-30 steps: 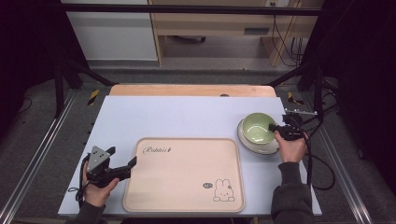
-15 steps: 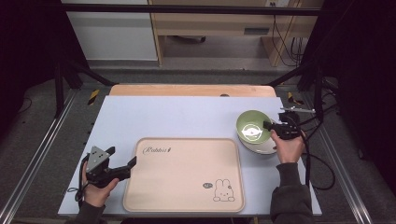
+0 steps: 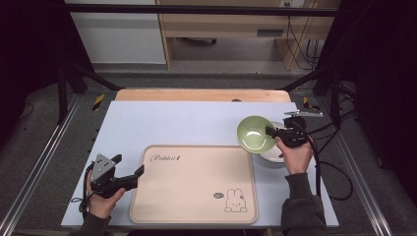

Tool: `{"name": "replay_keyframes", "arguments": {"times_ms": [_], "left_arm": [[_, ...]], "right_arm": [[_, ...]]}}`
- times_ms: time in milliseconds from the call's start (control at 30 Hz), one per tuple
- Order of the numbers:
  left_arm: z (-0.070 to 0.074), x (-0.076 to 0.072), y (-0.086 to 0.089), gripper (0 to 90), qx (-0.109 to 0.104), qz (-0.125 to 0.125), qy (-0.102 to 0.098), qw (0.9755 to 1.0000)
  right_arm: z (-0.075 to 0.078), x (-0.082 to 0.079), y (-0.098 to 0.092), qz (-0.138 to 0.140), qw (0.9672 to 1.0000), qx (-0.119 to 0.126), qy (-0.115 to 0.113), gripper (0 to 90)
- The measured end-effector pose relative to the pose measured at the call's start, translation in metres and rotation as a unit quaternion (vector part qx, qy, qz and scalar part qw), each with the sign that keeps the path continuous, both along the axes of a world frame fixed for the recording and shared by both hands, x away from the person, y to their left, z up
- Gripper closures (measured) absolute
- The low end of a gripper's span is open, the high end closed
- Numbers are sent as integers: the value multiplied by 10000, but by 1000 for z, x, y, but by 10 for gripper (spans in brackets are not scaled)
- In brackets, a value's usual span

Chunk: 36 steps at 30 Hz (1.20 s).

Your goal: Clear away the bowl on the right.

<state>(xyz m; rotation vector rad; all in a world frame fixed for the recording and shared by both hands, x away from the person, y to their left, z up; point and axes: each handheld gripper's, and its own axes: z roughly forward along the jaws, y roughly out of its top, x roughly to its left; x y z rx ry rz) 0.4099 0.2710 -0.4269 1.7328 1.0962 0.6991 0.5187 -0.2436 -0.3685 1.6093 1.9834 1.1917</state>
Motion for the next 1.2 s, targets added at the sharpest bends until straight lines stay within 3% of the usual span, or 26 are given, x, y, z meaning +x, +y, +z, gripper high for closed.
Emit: {"name": "replay_keyframes", "arguments": {"times_ms": [667,1200], "left_arm": [[3,-2,0,110,-20,-36,-40,10000],[4,-3,-1,110,-14,-67,-74,9999]], "right_arm": [[10,-12,46,788,9969,38,-76,827],[11,-15,69,1135,9935,98,-77,827]]}}
